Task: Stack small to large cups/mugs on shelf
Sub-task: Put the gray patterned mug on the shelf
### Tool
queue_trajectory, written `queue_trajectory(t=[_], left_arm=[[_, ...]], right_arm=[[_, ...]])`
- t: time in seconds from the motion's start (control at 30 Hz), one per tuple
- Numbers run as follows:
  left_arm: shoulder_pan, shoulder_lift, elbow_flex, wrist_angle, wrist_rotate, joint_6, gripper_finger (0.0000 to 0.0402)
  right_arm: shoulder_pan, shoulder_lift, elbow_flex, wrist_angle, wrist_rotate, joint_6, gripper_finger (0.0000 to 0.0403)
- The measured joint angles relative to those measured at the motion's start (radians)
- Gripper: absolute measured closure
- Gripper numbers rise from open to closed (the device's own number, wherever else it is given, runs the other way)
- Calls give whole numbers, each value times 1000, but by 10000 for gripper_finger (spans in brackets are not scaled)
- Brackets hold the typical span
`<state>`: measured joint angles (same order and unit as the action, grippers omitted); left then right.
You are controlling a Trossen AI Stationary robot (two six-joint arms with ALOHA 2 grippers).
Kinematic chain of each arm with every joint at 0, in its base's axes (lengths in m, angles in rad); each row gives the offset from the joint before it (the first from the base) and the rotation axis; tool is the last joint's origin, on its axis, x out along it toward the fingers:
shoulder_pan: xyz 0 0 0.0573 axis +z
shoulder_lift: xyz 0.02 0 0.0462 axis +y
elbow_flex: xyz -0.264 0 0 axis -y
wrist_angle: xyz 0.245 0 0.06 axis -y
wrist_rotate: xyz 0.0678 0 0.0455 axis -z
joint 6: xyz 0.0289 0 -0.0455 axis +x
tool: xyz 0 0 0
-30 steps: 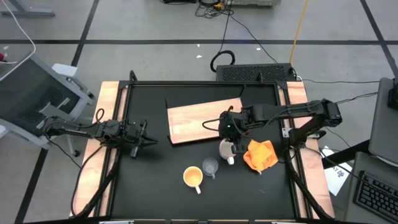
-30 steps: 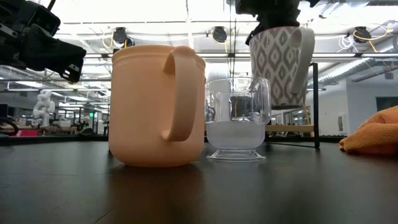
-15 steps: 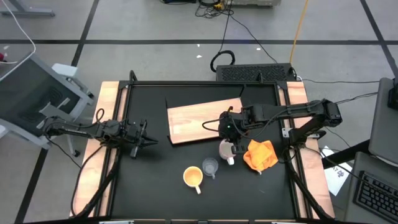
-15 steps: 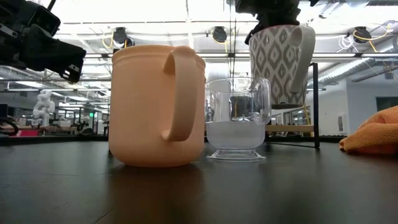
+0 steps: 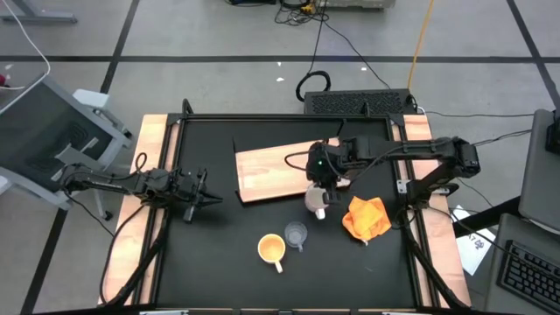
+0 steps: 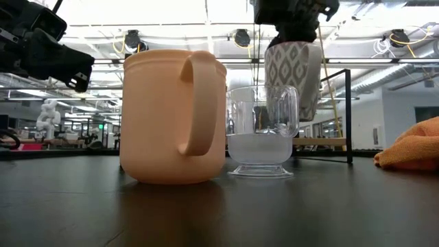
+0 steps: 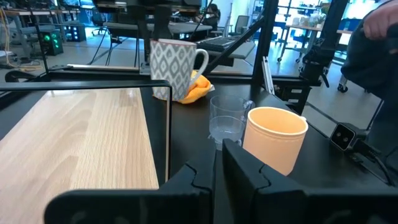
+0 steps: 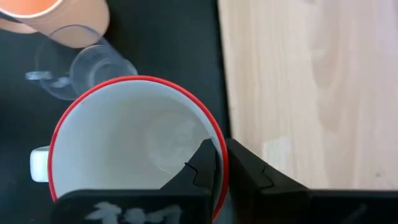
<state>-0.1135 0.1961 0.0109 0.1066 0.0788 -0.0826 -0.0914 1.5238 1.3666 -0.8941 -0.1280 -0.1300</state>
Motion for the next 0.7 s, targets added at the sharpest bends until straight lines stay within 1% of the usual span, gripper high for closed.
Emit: queue_trajectory(t=[0.23, 0.47, 0.7], left_arm=[[0, 0, 0, 0, 0, 18, 371], [0, 0, 0, 0, 0, 21, 371], [0, 0, 0, -6, 0, 22, 371]], right_arm=[[-66, 1, 41, 6, 1, -49, 391], [-123, 14, 103, -47, -1, -72, 391], [-155, 94, 153, -115, -3, -93, 391]])
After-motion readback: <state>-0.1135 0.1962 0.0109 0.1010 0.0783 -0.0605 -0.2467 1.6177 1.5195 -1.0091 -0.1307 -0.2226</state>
